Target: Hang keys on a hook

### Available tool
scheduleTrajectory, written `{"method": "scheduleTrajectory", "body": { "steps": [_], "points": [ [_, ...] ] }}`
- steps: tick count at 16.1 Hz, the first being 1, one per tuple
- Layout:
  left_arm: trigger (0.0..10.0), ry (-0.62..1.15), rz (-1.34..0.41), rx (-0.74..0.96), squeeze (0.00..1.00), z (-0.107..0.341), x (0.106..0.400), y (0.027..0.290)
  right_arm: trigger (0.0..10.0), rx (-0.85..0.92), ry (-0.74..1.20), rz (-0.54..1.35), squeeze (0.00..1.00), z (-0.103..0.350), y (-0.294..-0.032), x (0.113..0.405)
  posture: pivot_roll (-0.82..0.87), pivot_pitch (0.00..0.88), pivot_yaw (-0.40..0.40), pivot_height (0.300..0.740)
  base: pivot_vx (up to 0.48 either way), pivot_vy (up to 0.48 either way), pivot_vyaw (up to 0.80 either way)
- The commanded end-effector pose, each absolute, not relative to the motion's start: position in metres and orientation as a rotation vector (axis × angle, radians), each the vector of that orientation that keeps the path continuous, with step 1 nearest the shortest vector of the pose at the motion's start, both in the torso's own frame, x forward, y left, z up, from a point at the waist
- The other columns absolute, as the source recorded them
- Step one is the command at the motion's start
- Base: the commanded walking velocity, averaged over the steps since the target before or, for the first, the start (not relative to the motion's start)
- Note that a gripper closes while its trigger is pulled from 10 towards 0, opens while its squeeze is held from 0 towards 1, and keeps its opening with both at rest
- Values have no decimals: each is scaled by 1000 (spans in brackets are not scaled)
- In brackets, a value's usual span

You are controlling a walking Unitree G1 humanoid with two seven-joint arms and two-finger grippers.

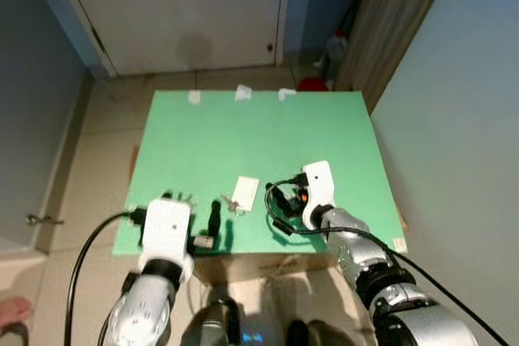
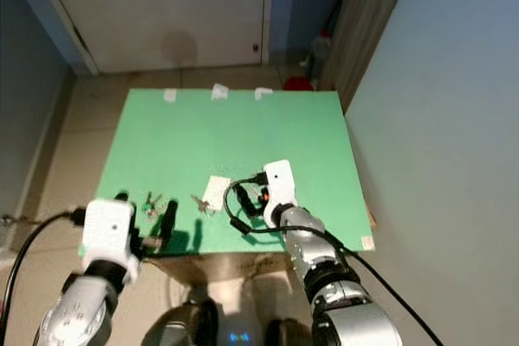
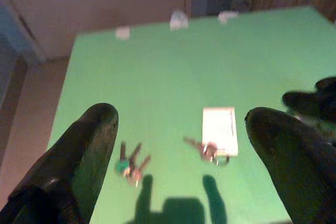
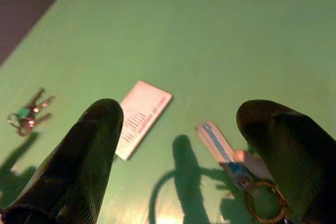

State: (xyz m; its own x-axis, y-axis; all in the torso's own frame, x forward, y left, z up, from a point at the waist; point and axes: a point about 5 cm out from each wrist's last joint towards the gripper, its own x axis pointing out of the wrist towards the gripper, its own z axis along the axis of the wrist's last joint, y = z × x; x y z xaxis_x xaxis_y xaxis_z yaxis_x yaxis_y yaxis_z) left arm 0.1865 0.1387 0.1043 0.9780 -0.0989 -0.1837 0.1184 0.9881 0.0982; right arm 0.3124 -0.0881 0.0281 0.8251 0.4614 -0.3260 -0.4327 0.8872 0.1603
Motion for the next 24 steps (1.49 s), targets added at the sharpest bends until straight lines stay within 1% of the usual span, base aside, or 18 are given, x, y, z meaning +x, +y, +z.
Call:
{"method": "scheduleTrajectory", "body": {
  "steps": [1, 3, 4, 5, 6, 10, 13, 15, 18, 19, 20, 24],
  "points": [
    [10000, 180, -109, 103, 0, 108, 182, 135, 10000, 63, 385, 466, 0, 24, -89, 310, 245, 234, -26, 740, 0, 0, 0],
    [10000, 201, -93, 91, 0, 108, 176, 136, 10000, 10, 372, 427, 0, 23, -92, 311, 251, 251, -22, 740, 0, 0, 0],
    [10000, 207, -89, 93, 0, 109, 173, 136, 10000, 2, 377, 391, 157, 21, -96, 311, 257, 261, -16, 740, 0, 0, 0],
    [10000, 209, -87, 93, 0, 109, 172, 136, 10000, -12, 376, 388, 157, 21, -97, 311, 257, 261, -16, 740, 0, 0, 0],
    [10000, 214, -87, 94, 0, 109, 172, 136, 10000, -27, 379, 366, 1000, 22, -98, 313, 256, 263, -14, 740, 0, 0, 0],
    [10000, 213, -97, 86, 0, 109, 178, 131, 10000, -37, 362, 343, 1000, 25, -100, 317, 238, 255, -19, 740, 0, 0, 0],
    [10000, 212, -105, 82, 0, 110, 180, 128, 10000, -8, 358, 324, 1000, 29, -99, 320, 237, 254, -27, 740, 0, 0, 0],
    [10000, 214, -106, 84, 0, 111, 177, 129, 10000, 1, 356, 305, 1000, 30, -97, 322, 261, 264, -14, 740, 0, 0, 0],
    [10000, 235, -109, 92, 0, 113, 166, 129, 10000, -5, 363, 284, 1000, 32, -89, 324, 305, 284, 1, 740, 0, 0, 0],
    [10000, 238, -114, 91, 0, 115, 163, 128, 10000, -4, 373, 279, 55, 32, -86, 325, 322, 296, 12, 740, 0, 0, 0],
    [10000, 250, -113, 89, 0, 116, 158, 128, 10000, -13, 386, 250, 0, 33, -85, 326, 335, 304, 20, 740, 0, 0, 0],
    [10000, 274, -104, 90, 0, 119, 148, 130, 10000, -18, 380, 205, 0, 36, -87, 329, 356, 332, 32, 740, 0, 0, 0]
  ]
}}
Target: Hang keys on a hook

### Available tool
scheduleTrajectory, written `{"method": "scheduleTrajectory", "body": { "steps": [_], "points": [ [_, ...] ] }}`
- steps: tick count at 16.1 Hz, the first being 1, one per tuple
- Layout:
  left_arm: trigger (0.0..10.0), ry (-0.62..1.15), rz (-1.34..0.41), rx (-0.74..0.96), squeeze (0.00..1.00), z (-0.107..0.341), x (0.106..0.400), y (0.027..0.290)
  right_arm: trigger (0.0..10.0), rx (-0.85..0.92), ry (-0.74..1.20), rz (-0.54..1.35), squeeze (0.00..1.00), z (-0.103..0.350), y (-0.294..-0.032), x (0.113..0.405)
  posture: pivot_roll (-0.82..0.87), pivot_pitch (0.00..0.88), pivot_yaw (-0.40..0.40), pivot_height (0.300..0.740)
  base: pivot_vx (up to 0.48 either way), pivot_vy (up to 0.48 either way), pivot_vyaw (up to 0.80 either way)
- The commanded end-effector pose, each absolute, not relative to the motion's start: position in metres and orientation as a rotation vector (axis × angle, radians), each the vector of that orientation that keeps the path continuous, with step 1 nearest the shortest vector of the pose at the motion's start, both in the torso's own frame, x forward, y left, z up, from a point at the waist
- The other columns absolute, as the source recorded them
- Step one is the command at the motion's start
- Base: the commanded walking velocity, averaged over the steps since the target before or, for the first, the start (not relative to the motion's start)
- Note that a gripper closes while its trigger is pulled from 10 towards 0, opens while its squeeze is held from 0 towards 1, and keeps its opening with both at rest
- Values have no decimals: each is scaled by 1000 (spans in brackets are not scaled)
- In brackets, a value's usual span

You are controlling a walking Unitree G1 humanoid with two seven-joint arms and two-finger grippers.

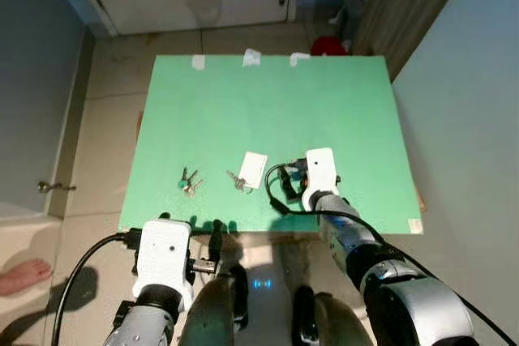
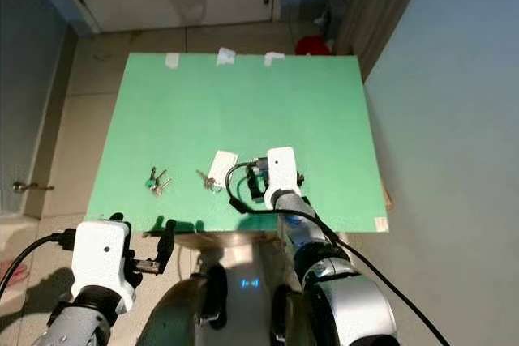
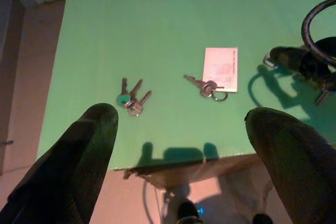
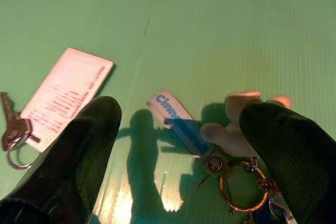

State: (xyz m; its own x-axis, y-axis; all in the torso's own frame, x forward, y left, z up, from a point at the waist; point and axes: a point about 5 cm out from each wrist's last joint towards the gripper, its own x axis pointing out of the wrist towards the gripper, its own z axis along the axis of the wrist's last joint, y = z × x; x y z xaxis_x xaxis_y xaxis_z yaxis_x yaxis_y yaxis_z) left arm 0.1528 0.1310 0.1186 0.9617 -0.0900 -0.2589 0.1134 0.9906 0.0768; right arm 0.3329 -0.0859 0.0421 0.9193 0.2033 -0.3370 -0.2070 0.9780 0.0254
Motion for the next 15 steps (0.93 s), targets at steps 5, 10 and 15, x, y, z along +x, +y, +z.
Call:
{"method": "scheduleTrajectory", "body": {
  "steps": [5, 10, 15],
  "points": [
    [10000, 279, -134, 70, 0, 121, 144, 125, 10000, -82, 325, 177, 0, 39, -90, 330, 341, 343, 33, 740, 0, 0, 0],
    [10000, 270, -139, 66, 0, 125, 147, 124, 10000, -97, 290, 121, 0, 51, -95, 340, 344, 372, 56, 740, 0, 0, 0],
    [10000, 309, -129, 78, 0, 127, 134, 131, 10000, -5, 431, -16, 0, 32, -109, 330, 386, 403, 83, 740, 0, 0, 0]
  ]
}}
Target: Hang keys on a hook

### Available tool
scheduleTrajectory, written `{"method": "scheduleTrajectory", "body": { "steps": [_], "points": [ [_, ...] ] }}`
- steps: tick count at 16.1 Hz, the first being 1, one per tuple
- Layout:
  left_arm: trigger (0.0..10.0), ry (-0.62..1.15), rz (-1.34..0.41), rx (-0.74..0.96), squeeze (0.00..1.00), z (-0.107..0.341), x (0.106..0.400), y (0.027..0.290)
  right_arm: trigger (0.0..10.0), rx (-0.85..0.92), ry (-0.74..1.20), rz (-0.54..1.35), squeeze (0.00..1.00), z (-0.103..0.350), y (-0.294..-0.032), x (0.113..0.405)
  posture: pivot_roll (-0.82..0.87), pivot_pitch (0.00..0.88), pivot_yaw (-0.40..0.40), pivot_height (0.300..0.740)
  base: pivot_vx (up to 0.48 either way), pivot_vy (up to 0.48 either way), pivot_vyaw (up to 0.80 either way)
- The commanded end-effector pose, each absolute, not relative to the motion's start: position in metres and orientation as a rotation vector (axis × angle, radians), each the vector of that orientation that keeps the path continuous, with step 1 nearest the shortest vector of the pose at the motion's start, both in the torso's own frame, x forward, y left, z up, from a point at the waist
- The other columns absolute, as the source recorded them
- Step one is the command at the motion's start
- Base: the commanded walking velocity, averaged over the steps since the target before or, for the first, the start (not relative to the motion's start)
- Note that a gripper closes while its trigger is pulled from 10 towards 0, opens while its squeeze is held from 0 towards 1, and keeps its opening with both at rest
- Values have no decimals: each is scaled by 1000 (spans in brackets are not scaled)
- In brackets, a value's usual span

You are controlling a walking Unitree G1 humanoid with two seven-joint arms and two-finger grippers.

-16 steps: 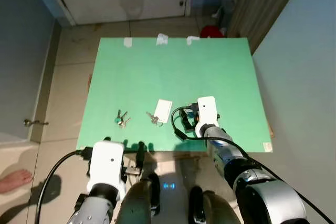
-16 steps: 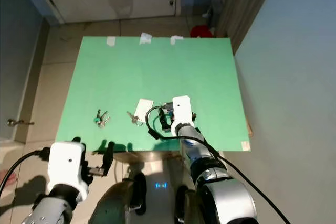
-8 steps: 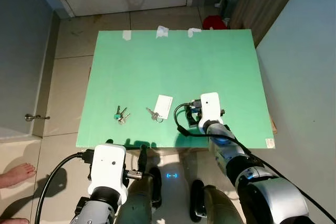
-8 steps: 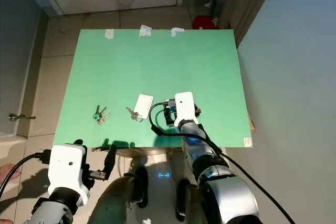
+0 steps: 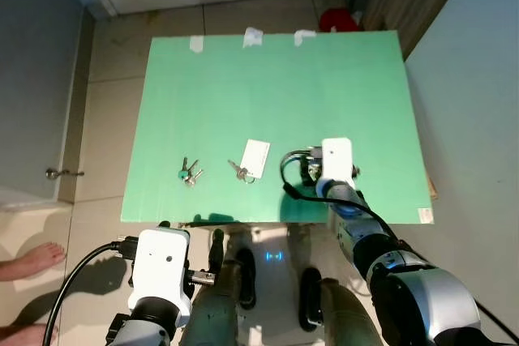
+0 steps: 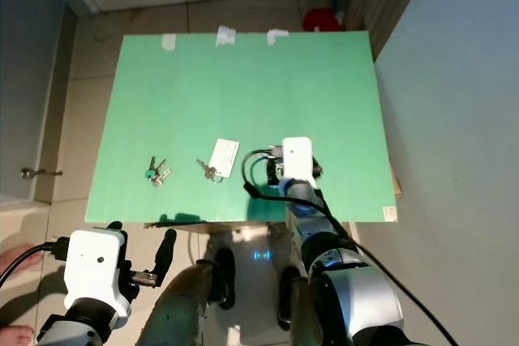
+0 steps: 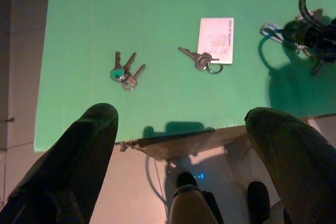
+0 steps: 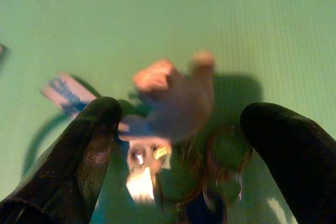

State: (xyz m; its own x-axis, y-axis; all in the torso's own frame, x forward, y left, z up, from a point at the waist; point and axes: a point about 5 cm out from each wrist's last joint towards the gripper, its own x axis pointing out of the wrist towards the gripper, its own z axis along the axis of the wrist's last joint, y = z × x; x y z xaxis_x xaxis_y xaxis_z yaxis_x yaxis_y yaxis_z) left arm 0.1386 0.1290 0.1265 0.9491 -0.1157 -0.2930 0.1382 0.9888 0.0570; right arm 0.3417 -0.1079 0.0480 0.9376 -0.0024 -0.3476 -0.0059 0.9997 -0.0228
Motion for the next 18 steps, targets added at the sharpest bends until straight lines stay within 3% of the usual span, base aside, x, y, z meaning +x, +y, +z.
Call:
{"method": "scheduleTrajectory", "body": {
  "steps": [1, 3, 4, 5, 18],
  "points": [
    [10000, 309, -129, 79, 0, 128, 135, 131, 10000, 17, 459, -37, 0, 28, -111, 328, 387, 406, 86, 740, 0, 0, 0],
    [10000, 309, -128, 78, 0, 129, 136, 131, 10000, 33, 484, -49, 0, 24, -112, 325, 381, 404, 85, 740, 0, 0, 0],
    [10000, 310, -128, 78, 0, 128, 136, 131, 7686, 39, 481, -44, 0, 24, -111, 325, 371, 396, 80, 740, 0, 0, 0],
    [10000, 309, -129, 76, 0, 128, 137, 130, 0, 51, 470, -22, 0, 25, -109, 326, 367, 393, 77, 740, 0, 0, 0],
    [10000, 256, -159, 58, 0, 120, 168, 119, 0, 237, 379, 83, 0, 44, -98, 338, 239, 318, 18, 740, 0, 0, 0]
  ]
}}
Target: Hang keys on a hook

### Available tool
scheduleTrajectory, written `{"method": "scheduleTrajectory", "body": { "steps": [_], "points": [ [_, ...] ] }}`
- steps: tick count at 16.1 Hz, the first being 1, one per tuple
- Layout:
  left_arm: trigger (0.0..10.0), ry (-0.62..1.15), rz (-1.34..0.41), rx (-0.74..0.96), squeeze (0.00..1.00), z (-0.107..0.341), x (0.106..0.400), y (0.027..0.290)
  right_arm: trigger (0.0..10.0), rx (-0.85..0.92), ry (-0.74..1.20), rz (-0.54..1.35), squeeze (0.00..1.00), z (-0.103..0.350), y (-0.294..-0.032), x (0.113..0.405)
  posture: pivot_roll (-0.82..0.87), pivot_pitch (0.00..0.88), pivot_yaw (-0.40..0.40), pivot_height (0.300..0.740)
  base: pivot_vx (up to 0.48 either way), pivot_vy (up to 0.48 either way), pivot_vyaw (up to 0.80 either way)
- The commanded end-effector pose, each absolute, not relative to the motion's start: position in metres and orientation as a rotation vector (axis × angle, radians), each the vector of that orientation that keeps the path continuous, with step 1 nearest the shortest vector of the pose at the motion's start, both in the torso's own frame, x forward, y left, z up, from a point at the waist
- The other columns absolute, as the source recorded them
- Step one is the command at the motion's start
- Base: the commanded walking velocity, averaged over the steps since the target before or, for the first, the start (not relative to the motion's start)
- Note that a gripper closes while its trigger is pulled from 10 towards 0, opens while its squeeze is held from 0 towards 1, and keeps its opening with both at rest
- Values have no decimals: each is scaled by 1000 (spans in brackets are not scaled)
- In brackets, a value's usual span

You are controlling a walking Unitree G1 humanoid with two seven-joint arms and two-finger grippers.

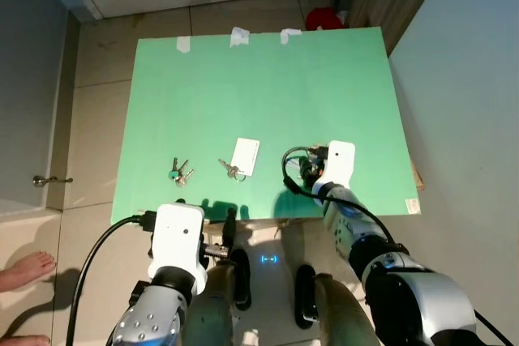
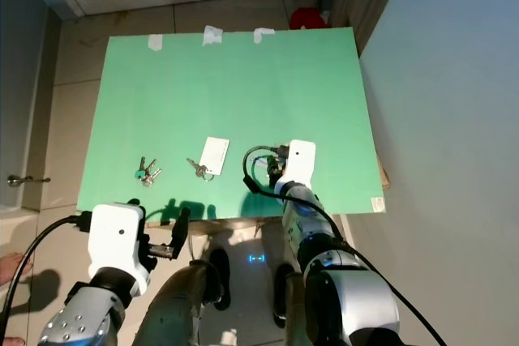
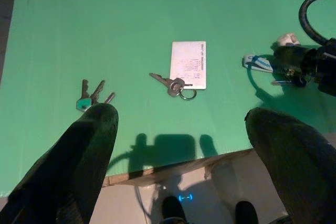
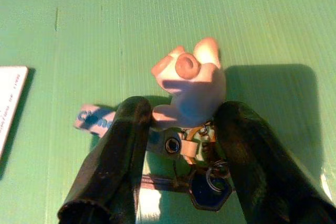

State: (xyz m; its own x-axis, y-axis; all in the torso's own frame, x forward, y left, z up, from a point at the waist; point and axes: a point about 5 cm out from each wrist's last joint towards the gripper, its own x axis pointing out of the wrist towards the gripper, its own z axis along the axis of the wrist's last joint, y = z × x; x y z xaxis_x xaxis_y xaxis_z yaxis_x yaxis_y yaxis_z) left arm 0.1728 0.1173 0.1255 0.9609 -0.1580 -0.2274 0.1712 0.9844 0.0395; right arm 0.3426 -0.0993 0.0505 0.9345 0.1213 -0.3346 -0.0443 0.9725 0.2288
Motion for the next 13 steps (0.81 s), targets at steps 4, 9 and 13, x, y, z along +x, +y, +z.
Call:
{"method": "scheduleTrajectory", "body": {
  "steps": [4, 9, 13],
  "points": [
    [10000, 254, -175, 42, 0, 112, 184, 117, 0, 262, 342, 116, 0, 48, -101, 340, 174, 279, 13, 740, 0, 0, 0],
    [10000, 231, -193, 3, 0, 103, 218, 115, 0, 240, 264, 168, 0, 61, -108, 347, 74, 184, 3, 740, 0, 0, 0],
    [10000, 189, -234, 18, 0, 103, 238, 109, 0, 211, 190, 194, 0, 79, -115, 357, 19, 134, 6, 740, 0, 0, 0]
  ]
}}
